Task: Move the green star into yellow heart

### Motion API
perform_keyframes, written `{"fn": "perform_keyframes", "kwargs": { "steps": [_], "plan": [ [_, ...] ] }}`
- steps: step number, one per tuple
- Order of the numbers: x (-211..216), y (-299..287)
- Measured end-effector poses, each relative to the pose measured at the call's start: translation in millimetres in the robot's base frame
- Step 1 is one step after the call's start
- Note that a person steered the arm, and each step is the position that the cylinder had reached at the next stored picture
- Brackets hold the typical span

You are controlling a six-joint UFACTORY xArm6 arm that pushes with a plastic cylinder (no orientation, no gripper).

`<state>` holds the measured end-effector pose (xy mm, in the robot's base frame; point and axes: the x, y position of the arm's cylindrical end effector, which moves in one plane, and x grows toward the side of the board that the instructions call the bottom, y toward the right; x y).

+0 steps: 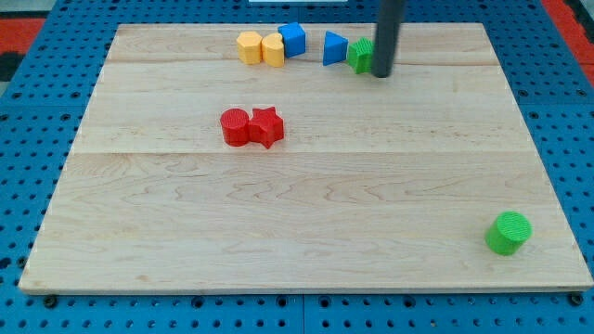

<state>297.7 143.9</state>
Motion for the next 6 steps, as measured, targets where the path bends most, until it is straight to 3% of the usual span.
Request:
{"fn": "perform_keyframes", "kwargs": {
  "steps": [2,4,5,6],
  "plan": [
    [-30,-61],
    [-11,-142],
    [11,-60],
    [72,55]
  ]
}}
